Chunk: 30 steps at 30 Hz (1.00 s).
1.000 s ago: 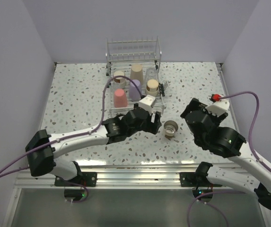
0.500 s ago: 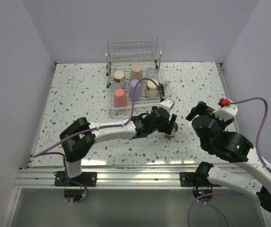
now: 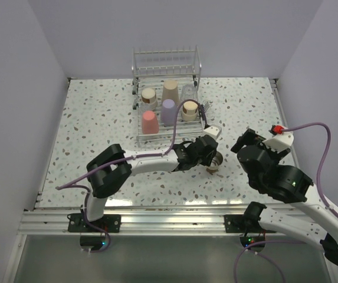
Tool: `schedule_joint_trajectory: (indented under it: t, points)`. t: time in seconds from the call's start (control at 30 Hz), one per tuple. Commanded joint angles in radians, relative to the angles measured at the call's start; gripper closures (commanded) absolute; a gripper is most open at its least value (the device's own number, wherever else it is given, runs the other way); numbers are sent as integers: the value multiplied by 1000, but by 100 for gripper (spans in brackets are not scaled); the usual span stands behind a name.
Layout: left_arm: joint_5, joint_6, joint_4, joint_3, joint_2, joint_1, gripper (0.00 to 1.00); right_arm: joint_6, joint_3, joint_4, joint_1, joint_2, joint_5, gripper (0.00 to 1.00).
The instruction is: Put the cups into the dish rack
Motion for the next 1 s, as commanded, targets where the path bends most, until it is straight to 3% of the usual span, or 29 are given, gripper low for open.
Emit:
schedule_joint_trajectory:
  t: [0.0, 0.17, 0.3, 0.5, 0.67, 0.87, 0.97]
  points:
    - [-36, -22, -38, 39, 11, 1, 63, 39, -9, 10, 2, 8, 6, 2]
    - [-39, -22, -58, 50, 25, 3, 75, 42, -19, 13, 2, 8, 0, 2]
    - [-41, -28, -62, 48, 19, 3, 100, 36, -24, 29, 2, 11, -8, 2]
    - [-58, -7, -69, -1, -116, 18, 100, -18, -12, 59, 2, 9, -23, 2]
    - [50, 29, 112, -226, -382, 70, 100, -171, -28, 240, 2, -61, -72, 2]
    - [22, 39, 206, -406, -661, 93, 100, -270, -76, 554, 2, -95, -378, 2]
    - [7, 41, 298, -519, -839, 98, 100, -204, -130, 753, 2, -103, -549, 2]
